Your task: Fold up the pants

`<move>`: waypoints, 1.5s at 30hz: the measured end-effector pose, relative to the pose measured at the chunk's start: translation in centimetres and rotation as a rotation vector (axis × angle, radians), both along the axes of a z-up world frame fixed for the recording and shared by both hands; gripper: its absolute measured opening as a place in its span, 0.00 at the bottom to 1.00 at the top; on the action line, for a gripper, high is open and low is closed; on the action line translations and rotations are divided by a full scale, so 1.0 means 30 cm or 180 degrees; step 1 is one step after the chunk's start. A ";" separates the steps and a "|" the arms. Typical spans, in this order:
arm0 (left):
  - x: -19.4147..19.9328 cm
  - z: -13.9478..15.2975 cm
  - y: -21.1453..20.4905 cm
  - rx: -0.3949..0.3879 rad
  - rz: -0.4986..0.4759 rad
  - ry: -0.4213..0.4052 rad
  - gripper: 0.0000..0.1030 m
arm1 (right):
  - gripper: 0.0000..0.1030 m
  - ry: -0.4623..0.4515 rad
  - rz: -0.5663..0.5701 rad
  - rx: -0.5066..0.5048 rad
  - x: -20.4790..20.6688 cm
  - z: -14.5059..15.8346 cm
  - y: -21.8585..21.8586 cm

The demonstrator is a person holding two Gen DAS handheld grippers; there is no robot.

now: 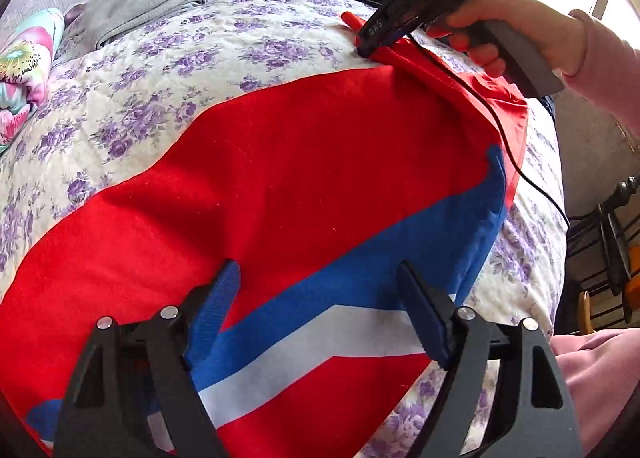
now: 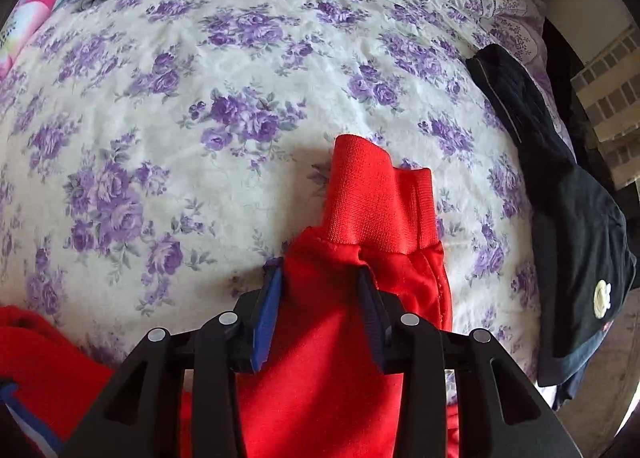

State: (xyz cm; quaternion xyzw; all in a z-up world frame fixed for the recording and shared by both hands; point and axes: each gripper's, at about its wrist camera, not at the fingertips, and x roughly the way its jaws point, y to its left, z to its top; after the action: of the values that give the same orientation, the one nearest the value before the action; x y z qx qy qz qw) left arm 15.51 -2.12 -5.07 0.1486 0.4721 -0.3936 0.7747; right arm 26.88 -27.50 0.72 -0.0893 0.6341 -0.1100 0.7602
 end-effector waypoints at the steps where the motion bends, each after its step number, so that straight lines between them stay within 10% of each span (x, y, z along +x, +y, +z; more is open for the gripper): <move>1: -0.003 0.001 0.007 -0.0009 -0.0002 0.0000 0.76 | 0.22 0.0025 0.0035 0.0011 -0.005 0.005 0.002; 6: -0.004 0.001 0.012 -0.0020 -0.0003 -0.0015 0.76 | 0.08 -0.0091 -0.0055 0.0273 -0.054 0.077 -0.062; 15: -0.015 -0.007 -0.002 0.0028 -0.0030 -0.0096 0.79 | 0.08 -0.1661 -0.0336 0.1813 -0.398 0.501 -0.394; 21: -0.018 -0.012 -0.011 0.0028 -0.0053 -0.0116 0.85 | 0.03 -0.2592 -0.1008 0.2568 -0.821 0.412 -0.672; 25: -0.021 -0.016 -0.018 0.0032 -0.0084 -0.0130 0.89 | 0.08 -0.2413 -0.1382 0.2647 -0.940 0.222 -0.735; 31: -0.031 -0.021 -0.025 0.0054 -0.0077 -0.0205 0.90 | 0.40 -0.2123 -0.1366 0.3008 -0.823 0.164 -0.696; 37: -0.035 -0.024 -0.025 0.0070 -0.0081 -0.0251 0.91 | 0.39 -0.1637 -0.1710 0.3024 -0.651 0.002 -0.717; 39: -0.036 -0.024 -0.025 0.0071 -0.0080 -0.0271 0.91 | 0.19 -0.1562 -0.1717 0.2945 -0.623 -0.008 -0.725; 45: -0.036 -0.023 -0.019 0.0047 -0.0081 -0.0268 0.91 | 0.04 -0.1964 -0.1280 0.2749 -0.696 0.177 -0.687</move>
State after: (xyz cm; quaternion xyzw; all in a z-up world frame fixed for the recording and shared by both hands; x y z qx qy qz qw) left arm 14.44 -2.69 -5.75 0.1766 0.4400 -0.3933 0.7877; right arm 5.99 -48.10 6.04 0.3885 0.3745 -0.0043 0.8419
